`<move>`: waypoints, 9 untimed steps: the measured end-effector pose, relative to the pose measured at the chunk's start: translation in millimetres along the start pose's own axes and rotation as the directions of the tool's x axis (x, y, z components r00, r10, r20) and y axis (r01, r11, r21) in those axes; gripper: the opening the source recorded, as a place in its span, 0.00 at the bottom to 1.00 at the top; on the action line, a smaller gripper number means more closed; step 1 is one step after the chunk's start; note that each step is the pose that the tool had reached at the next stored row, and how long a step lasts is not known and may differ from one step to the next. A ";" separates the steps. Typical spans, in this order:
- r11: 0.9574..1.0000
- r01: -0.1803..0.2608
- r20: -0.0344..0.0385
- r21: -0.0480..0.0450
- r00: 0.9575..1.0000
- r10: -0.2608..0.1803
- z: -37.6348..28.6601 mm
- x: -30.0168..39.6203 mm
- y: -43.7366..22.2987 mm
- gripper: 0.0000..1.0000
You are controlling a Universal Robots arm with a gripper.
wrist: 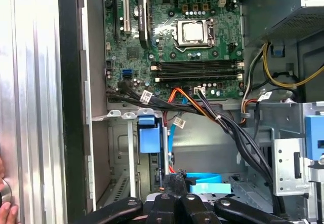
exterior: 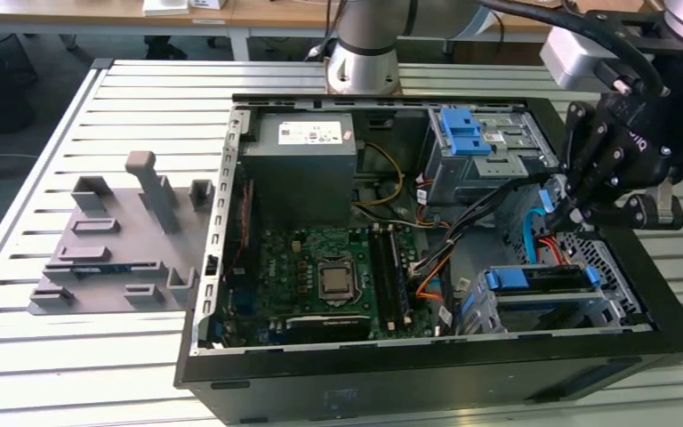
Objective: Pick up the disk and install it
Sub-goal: 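Insert the second disk wire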
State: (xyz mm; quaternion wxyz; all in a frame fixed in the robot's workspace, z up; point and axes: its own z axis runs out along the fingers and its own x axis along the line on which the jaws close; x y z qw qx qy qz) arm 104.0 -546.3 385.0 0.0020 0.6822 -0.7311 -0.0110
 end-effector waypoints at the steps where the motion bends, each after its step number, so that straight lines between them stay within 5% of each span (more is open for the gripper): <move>1: 1.000 0.000 0.000 0.000 1.000 0.000 -0.7 -1.2 0.1 0.11; 9: 1.000 0.002 -0.002 0.000 1.000 -0.002 -2.6 -10.0 1.0 0.11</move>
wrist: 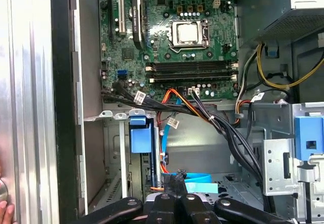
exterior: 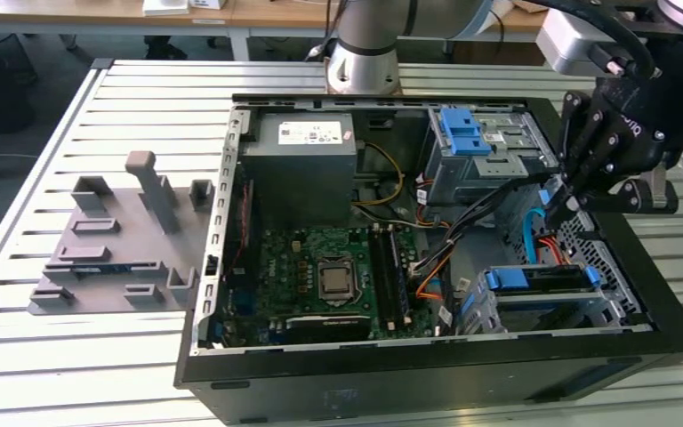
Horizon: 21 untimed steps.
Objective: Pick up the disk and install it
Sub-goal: 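Insert the second disk wire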
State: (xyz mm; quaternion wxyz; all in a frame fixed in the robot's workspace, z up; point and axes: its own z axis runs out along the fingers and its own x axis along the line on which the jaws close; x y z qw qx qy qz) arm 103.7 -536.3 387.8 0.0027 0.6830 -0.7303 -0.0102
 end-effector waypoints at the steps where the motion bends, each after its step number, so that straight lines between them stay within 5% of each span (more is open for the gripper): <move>1: 1.000 0.000 -0.001 0.000 1.000 0.000 0.0 -0.4 0.0 0.11; 5: 1.000 0.001 -0.007 0.000 1.000 -0.001 0.4 -0.5 0.0 0.11; 21: 1.000 0.001 -0.007 0.000 1.000 -0.001 0.1 -1.4 0.8 0.19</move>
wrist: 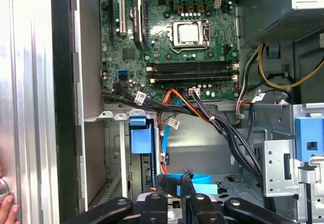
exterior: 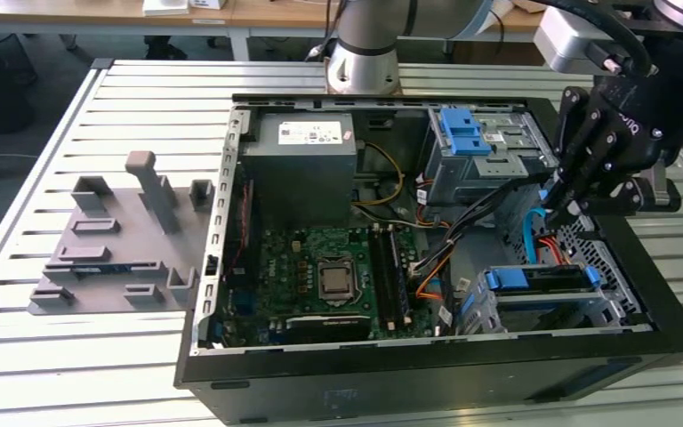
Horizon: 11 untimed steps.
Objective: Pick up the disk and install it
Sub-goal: 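Insert the second disk wire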
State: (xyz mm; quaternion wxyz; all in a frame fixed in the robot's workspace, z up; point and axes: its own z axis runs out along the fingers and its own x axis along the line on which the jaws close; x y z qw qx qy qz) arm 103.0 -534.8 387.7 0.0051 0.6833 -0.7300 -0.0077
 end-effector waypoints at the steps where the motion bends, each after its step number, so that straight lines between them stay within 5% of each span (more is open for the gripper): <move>1: 1.000 0.000 0.000 0.000 1.000 0.000 0.1 -0.1 0.0 0.25; 11: 1.000 0.000 0.000 0.000 1.000 0.000 4.7 -2.5 0.1 0.25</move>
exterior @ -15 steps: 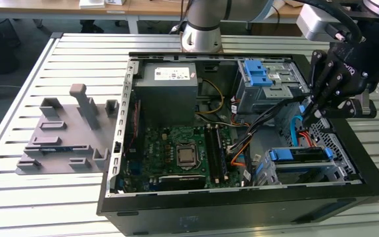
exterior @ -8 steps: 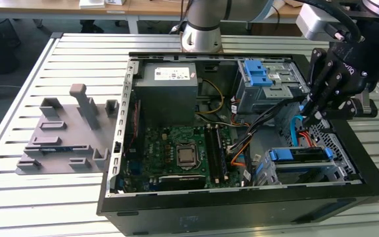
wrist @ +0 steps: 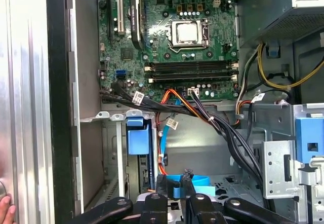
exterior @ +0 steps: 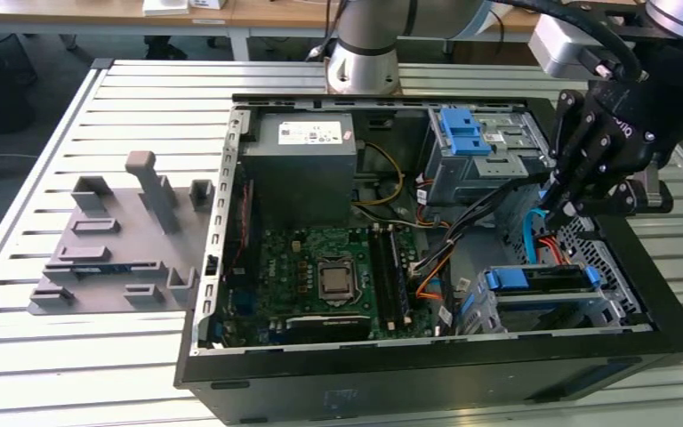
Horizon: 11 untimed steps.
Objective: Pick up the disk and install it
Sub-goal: 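Insert the second disk wire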
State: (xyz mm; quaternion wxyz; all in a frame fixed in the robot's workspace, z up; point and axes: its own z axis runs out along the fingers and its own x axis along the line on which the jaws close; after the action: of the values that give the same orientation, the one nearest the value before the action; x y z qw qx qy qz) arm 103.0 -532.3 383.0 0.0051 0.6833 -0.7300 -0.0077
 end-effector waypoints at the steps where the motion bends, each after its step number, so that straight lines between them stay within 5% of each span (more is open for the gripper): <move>1: 1.000 0.000 0.000 0.000 1.000 0.000 1.0 -0.2 0.0 0.25; 11: 1.000 0.000 -0.002 0.000 1.000 0.000 14.5 -0.4 -0.2 0.25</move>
State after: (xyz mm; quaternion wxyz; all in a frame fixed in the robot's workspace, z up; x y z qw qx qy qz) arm 103.0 -531.9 368.4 0.0058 0.6833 -0.7300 -0.0069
